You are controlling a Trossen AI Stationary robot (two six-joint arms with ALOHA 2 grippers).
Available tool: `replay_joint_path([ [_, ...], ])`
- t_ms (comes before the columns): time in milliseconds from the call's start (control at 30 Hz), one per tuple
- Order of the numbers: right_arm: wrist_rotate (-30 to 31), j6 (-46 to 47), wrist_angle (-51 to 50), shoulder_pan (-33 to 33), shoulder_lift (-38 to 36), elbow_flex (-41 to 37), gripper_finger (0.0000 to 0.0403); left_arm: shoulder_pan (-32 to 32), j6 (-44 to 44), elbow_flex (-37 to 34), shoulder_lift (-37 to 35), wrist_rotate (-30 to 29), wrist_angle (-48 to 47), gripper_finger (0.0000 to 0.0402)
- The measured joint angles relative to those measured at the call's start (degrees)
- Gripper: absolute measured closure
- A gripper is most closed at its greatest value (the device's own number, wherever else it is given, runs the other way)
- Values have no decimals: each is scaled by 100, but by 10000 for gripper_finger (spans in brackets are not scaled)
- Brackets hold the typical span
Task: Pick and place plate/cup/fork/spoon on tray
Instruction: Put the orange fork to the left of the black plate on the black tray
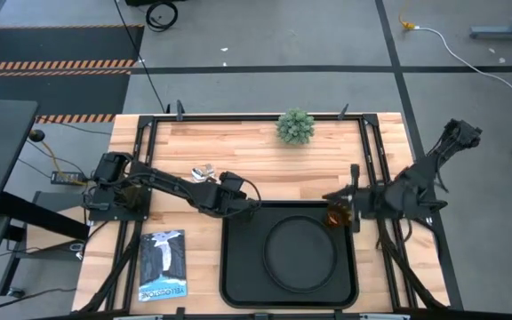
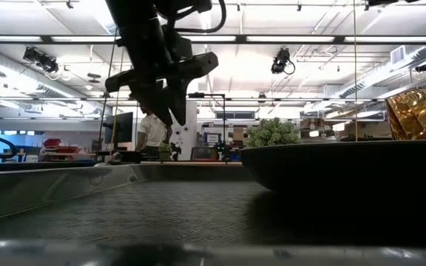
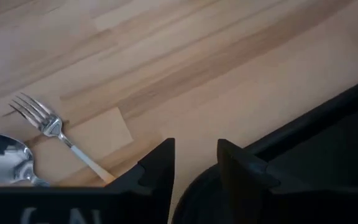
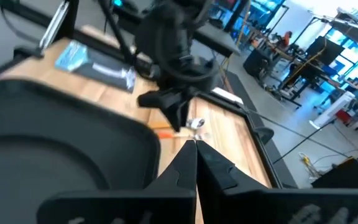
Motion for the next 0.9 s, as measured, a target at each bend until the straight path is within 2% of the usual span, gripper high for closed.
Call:
replay_joint_path([
  [67, -109, 2, -44, -206, -236, 0, 400, -4, -72, 0, 0, 17, -152, 273],
  [200, -242, 25, -209, -412, -553, -4, 395, 162, -747, 0, 0, 200, -597, 273],
  [400, -582, 45, -238, -431, -646, -4, 396, 668, -1464, 0, 35, 604, -850, 273],
  [567, -641, 63, -201, -431, -629, -139, 396, 1054, -1544, 7, 117, 1101, -958, 271],
  [733, -619, 154, 284, -430, -615, -442, 396, 1275, -1697, 2, 207, 1501, -1461, 248],
  [900, -632, 155, 755, -399, -615, -696, 396, 1414, -1761, 2, 197, 1595, -1502, 226],
])
